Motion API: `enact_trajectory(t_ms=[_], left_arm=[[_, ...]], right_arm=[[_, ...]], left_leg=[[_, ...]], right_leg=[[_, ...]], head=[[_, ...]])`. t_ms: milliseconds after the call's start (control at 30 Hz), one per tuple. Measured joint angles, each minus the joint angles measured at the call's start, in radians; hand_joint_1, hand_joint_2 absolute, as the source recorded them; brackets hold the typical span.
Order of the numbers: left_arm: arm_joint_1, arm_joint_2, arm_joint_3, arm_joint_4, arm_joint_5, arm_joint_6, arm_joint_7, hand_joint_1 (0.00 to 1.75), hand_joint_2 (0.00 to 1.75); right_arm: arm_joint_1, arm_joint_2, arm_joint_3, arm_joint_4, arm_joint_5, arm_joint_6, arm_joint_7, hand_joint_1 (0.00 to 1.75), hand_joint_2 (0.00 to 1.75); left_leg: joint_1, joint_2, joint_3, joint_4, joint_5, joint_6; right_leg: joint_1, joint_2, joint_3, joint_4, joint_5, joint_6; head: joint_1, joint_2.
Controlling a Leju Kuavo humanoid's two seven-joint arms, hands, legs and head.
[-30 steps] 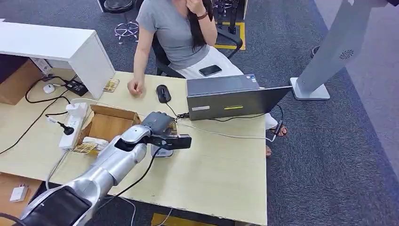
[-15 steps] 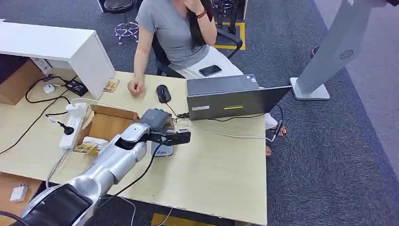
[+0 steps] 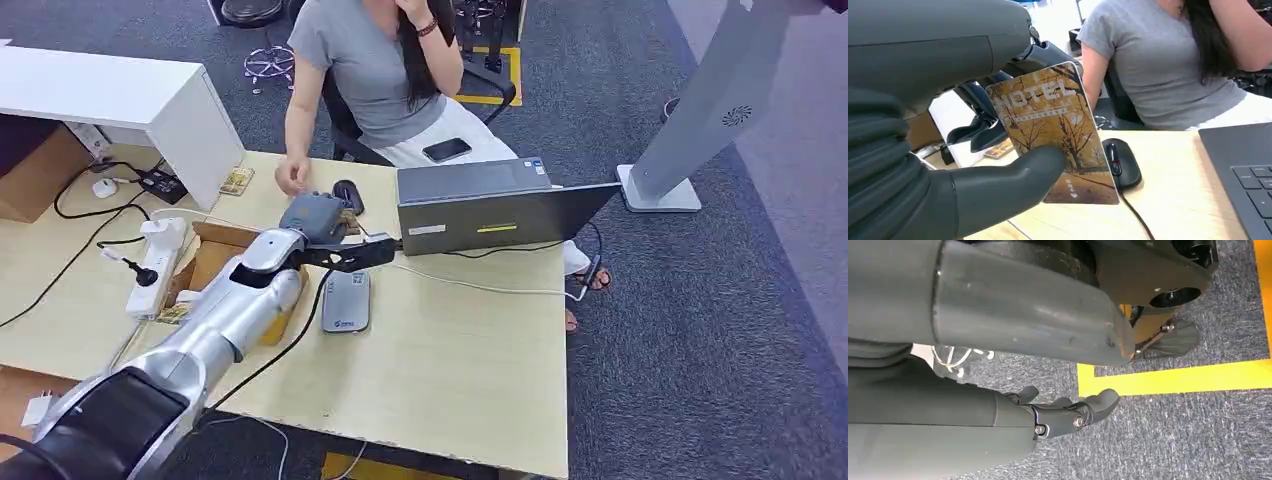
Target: Pass the card to the sensor for recognition and then transmit it.
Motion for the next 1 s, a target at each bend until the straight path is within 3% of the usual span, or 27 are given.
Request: enact_trajectory(t_ms=[133,267,433,533,667,933,967,1000], left_arm=[[0.0,0.0,0.0,0.0,-0.002,0.005,0.0,1.75,1.75],[-0.02,0.007,0.015,-0.002,-0.019,0.062,0.003,1.75,1.75],[-0.067,0.035,0.059,-0.017,-0.068,0.24,0.002,1.75,1.75],[-0.085,0.05,0.096,-0.017,-0.097,0.285,0.0,1.75,1.75],[-0.145,0.057,0.117,0.011,-0.166,0.258,0.025,1.75,1.75],[-0.216,0.052,0.119,0.051,-0.188,0.242,0.033,1.75,1.75],[-0.218,0.052,0.119,0.052,-0.188,0.241,0.033,0.0,1.75],[-0.219,0.052,0.12,0.055,-0.187,0.241,0.033,0.0,1.75]], right_arm=[[0.0,0.0,0.0,0.0,0.0,0.0,0.0,0.0,0.0],[0.0,0.0,0.0,0.0,0.009,0.0,0.001,0.0,0.0],[0.0,0.0,0.0,0.0,0.037,0.003,0.015,0.0,0.0],[-0.001,0.0,0.0,0.0,0.045,0.003,0.019,0.0,0.0],[-0.001,0.0,0.0,0.0,0.048,0.006,0.027,0.0,0.0],[-0.003,0.0,0.0,0.0,0.049,0.007,0.029,0.0,0.0],[-0.003,0.0,0.0,0.0,0.05,0.007,0.029,0.0,0.0],[-0.003,0.0,0.0,0.0,0.051,0.007,0.029,0.0,0.0]], left_leg=[[0.0,0.0,0.0,0.0,0.0,0.0],[0.0,0.0,0.0,0.0,0.0,0.0],[0.0,0.0,0.0,0.0,0.0,0.0],[0.0,0.0,0.0,0.0,0.0,0.0],[0.0,0.0,-0.001,0.0,0.001,0.0],[0.0,0.0,-0.001,0.0,0.001,0.001],[0.0,0.0,-0.001,0.0,0.001,0.001],[0.0,0.0,-0.001,0.0,0.001,0.001]], right_leg=[[0.0,0.0,0.0,0.0,0.0,0.0],[0.0,0.0,0.0,0.0,0.0,0.0],[0.0,0.0,0.0,0.0,0.0,0.0],[0.0,0.0,0.0,0.0,0.0,0.0],[0.0,-0.001,-0.001,0.0,0.0,0.0],[0.0,0.0,-0.001,0.0,0.001,0.0],[0.0,0.0,-0.001,0.0,0.001,0.0],[0.0,0.0,-0.001,0.0,0.001,0.0]], head=[[0.0,0.0],[0.0,0.0],[0.0,0.0],[0.0,0.0],[0.0,0.0],[0.0,0.0],[0.0,0.0],[0.0,0.0]])
